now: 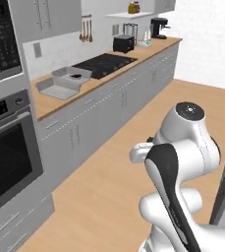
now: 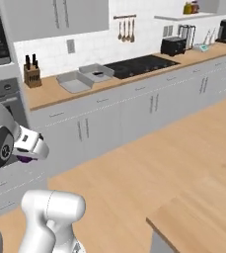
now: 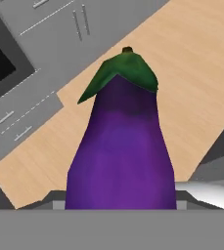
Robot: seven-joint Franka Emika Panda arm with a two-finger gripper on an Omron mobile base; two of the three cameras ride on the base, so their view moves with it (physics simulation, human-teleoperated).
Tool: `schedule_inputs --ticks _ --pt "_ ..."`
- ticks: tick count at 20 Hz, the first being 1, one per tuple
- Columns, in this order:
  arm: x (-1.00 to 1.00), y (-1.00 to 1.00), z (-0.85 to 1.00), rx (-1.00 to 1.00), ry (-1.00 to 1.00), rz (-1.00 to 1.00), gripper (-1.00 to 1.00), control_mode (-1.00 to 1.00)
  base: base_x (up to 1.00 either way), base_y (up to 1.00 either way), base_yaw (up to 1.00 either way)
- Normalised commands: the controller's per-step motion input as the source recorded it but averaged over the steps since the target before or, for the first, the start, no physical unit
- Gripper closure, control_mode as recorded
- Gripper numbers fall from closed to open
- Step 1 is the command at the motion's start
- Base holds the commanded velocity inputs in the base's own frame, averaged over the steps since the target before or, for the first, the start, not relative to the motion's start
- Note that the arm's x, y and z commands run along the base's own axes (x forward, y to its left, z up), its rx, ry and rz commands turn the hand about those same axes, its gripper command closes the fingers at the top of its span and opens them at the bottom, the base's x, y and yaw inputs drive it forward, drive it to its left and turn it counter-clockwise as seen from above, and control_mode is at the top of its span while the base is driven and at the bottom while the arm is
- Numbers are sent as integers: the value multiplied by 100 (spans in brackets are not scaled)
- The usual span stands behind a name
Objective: Place one eggplant and one chicken drumstick in each tupperware on the nearby counter, to pack two identical lunches.
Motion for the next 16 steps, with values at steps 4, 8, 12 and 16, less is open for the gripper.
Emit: schedule_inputs --ticks 4,8,12,16 --pt "0 0 0 0 0 0 100 100 100 -2 33" --pt "0 0 0 0 0 0 100 100 100 -42 14" --pt "0 0 0 0 0 0 100 100 100 -47 8" --pt "0 0 0 0 0 0 100 100 100 -32 2"
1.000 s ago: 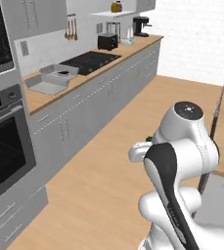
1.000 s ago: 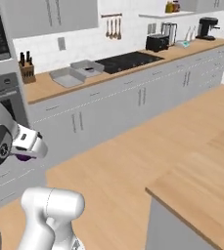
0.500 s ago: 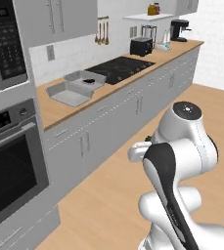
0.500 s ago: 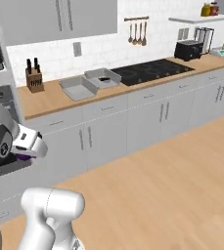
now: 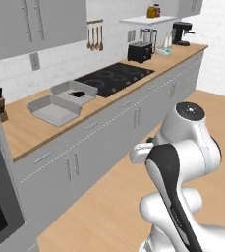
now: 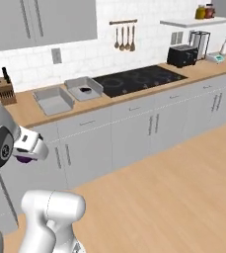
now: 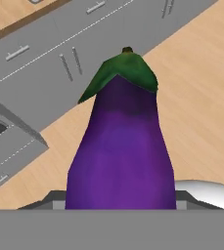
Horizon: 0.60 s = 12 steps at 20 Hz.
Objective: Place one eggplant and one chicken drumstick in each tupperware on the nearby counter, to pack two identical lunches.
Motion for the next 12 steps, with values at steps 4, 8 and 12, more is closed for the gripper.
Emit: schedule_inputs --ticks 4,8,12 --pt "0 0 0 0 0 0 100 100 100 -10 26" --pt "0 0 0 0 0 0 100 100 100 -1 32" --pt "0 0 0 0 0 0 100 100 100 -16 33"
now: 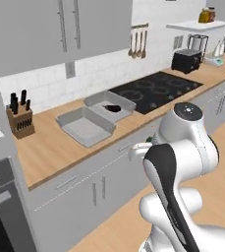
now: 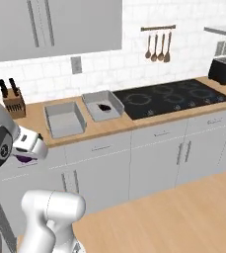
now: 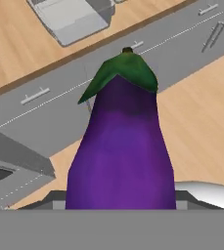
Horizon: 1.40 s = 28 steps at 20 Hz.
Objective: Place one eggplant and one chicken drumstick in each tupperware on the nearby counter, to pack two identical lunches.
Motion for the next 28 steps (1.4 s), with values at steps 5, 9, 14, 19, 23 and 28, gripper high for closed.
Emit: schedule_inputs --ticks 5,9,14,19,23,28 --pt "0 0 0 0 0 0 100 100 100 -22 38" --pt "0 0 0 0 0 0 100 100 100 -20 42" --pt "20 0 -10 0 8 8 100 -100 80 -9 35" --pt "100 0 -85 0 33 32 100 -100 0 0 0" --pt "100 12 -90 -12 29 5 100 -100 0 0 0" --pt "100 0 -32 -10 9 -3 100 -100 0 0 0"
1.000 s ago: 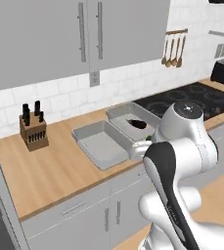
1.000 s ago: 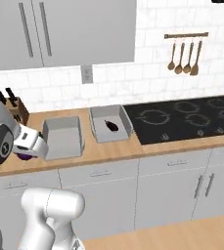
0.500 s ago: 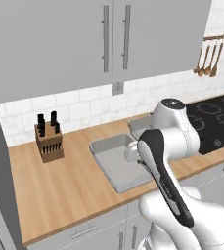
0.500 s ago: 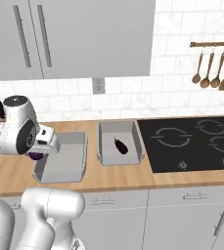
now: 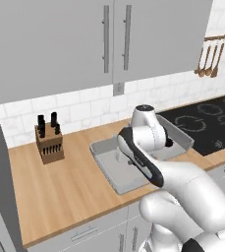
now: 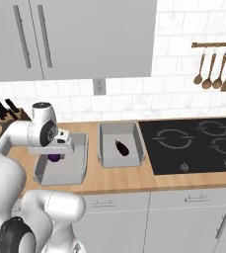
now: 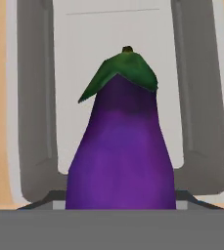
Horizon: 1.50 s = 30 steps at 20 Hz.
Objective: Place one eggplant and one chicken drumstick in each tupperware on the nearby counter, to pack two identical lunches.
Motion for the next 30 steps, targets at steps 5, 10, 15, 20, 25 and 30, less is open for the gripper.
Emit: schedule_inputs --ticks 5,10,15,20,25,30 --pt "100 4 -47 -5 12 -6 100 -100 0 0 0" --pt "88 16 -96 -5 12 0 -100 -100 0 0 0" --pt "9 0 -8 0 -2 0 -100 -100 0 0 0" --pt "-23 0 32 0 -13 0 -100 -100 0 0 0" --pt "-100 0 67 0 -23 0 -100 -100 0 0 0" --pt "-100 -10 44 1 -26 0 -100 -100 0 0 0"
